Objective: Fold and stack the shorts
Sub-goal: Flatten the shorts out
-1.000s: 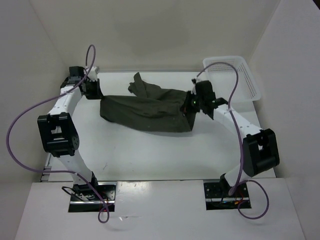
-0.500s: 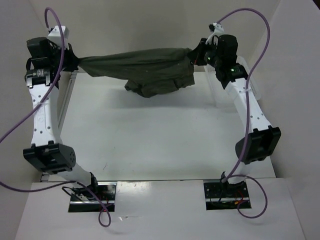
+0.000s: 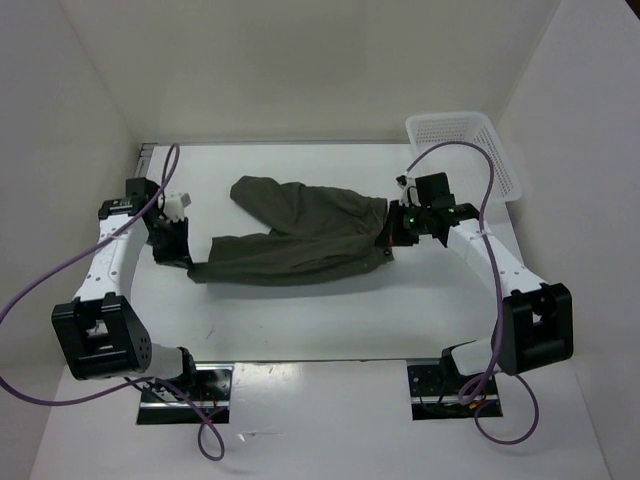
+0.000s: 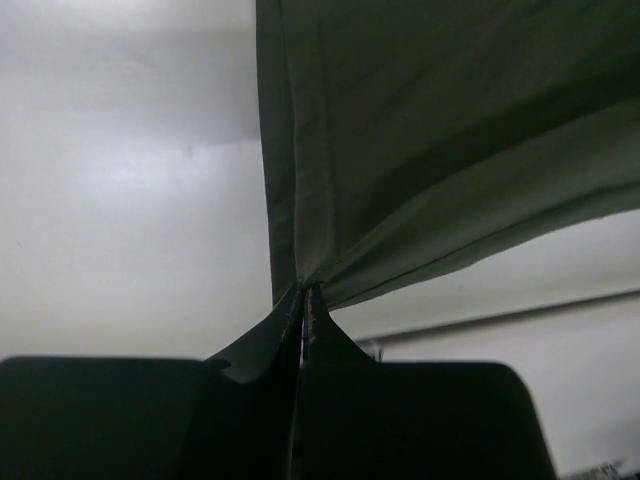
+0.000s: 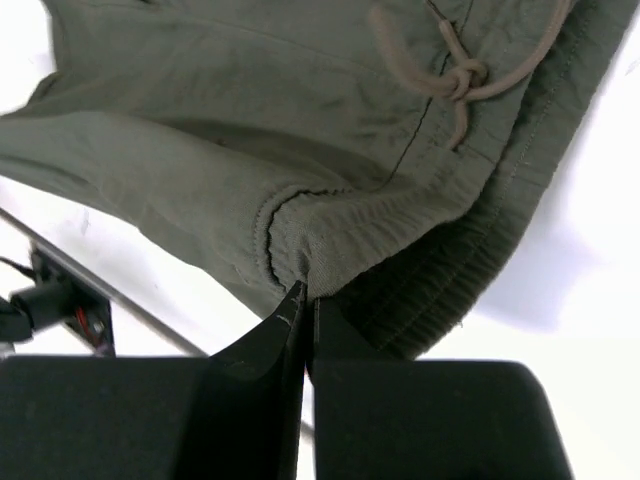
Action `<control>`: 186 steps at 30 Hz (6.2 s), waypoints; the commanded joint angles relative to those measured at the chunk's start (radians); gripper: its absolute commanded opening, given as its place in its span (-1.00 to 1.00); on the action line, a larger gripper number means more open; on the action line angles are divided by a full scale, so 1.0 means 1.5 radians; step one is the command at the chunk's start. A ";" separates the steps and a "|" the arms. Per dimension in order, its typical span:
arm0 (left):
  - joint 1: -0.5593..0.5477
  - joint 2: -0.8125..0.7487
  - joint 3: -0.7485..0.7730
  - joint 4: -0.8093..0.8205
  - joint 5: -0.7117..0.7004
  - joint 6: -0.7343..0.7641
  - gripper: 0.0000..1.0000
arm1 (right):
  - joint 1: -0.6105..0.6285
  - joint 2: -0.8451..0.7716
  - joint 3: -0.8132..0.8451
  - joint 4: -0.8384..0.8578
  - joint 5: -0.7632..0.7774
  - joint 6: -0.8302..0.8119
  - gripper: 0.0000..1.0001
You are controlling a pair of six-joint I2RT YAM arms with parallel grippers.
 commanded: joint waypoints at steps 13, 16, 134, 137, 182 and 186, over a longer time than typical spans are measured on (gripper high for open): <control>-0.056 -0.033 -0.072 -0.157 -0.050 0.003 -0.02 | 0.098 0.015 0.048 -0.222 -0.015 -0.095 -0.28; -0.056 -0.039 -0.060 -0.134 -0.050 0.003 0.15 | 0.110 -0.013 0.063 -0.268 0.027 -0.107 0.37; 0.005 0.091 0.045 0.045 -0.105 0.003 -1.00 | -0.054 0.093 0.023 0.066 0.006 -0.018 -1.00; -0.012 0.091 0.001 0.053 -0.079 0.003 -1.00 | -0.054 0.093 -0.027 0.095 -0.025 -0.003 -1.00; -0.247 0.632 0.502 0.385 0.002 0.003 0.20 | -0.054 0.026 -0.104 0.130 0.031 0.011 -1.00; -0.253 0.646 0.522 0.318 0.016 0.003 -0.07 | -0.054 0.019 -0.098 0.124 0.038 0.011 -1.00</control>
